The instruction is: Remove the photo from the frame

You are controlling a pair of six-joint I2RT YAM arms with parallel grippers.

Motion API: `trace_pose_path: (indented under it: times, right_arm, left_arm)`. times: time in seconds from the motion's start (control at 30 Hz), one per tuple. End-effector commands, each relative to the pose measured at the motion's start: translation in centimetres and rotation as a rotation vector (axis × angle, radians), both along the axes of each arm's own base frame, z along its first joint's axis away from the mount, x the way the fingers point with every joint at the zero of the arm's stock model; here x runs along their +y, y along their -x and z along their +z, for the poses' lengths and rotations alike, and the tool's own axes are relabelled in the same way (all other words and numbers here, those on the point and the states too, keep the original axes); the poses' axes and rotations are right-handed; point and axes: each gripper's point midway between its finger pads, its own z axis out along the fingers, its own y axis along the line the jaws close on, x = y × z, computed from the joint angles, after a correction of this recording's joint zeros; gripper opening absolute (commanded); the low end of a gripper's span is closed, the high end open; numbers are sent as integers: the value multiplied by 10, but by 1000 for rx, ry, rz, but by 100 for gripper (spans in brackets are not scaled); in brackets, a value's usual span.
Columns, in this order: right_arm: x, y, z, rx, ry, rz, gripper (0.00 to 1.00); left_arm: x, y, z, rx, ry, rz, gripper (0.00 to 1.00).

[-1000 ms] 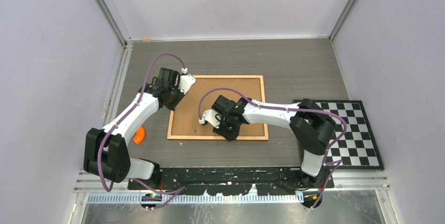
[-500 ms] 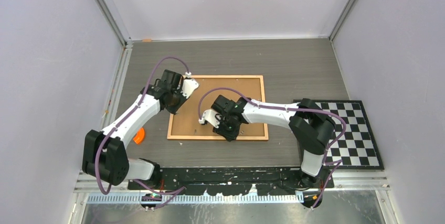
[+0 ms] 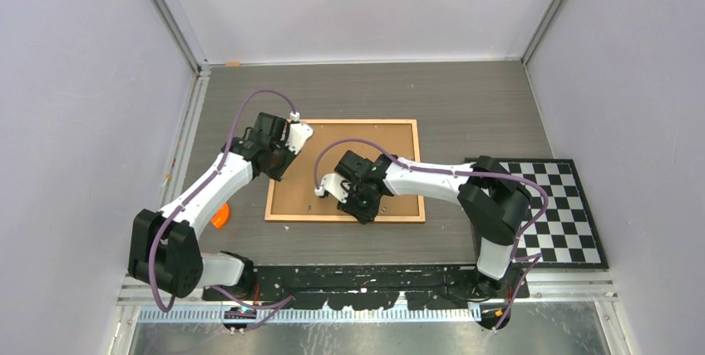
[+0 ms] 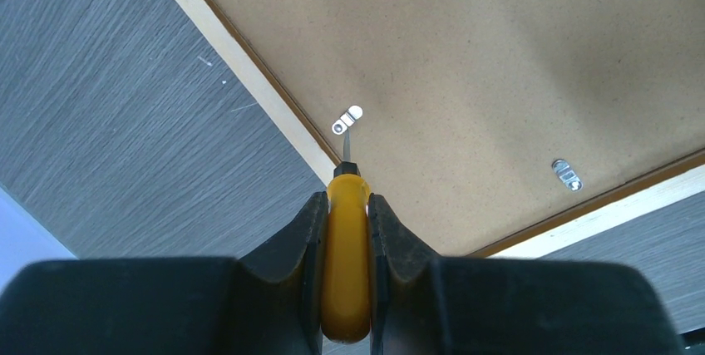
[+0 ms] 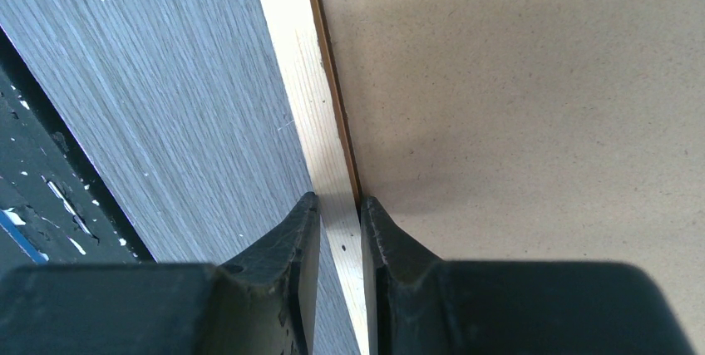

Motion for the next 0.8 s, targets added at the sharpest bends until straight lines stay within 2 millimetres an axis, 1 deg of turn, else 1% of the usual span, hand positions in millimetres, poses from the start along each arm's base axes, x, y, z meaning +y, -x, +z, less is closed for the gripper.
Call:
trace_pose_path:
  times: [0.0,0.23,0.33,0.43,0.53,0.67,0.77]
  right_arm:
    - [10,6,-13,43,-13,-21,0]
    - [9,6,-11,42,-14,-19,1]
    - [9,4,-4,31,-28,-19,1]
    - [5,-5,8,-4,-48,-26,2]
    - [-6,-15,15,-45,-33,-26,3]
    - [-27,-26,24,-85,-2,-24,13]
    - [-45,-41,29,-150,26,-35,19]
  left_arm:
    - [-19,5,-12,25,100,-10,0]
    - [-20,-2,-1,-14,108,-7,0]
    - [-18,-4,8,-26,132,7,0]
    - [-15,-7,21,-34,178,34,0]
    - [-11,-8,28,-40,197,47,0]
    - [-10,-9,32,-45,211,56,0]
    - [-12,-9,32,-40,223,60,0]
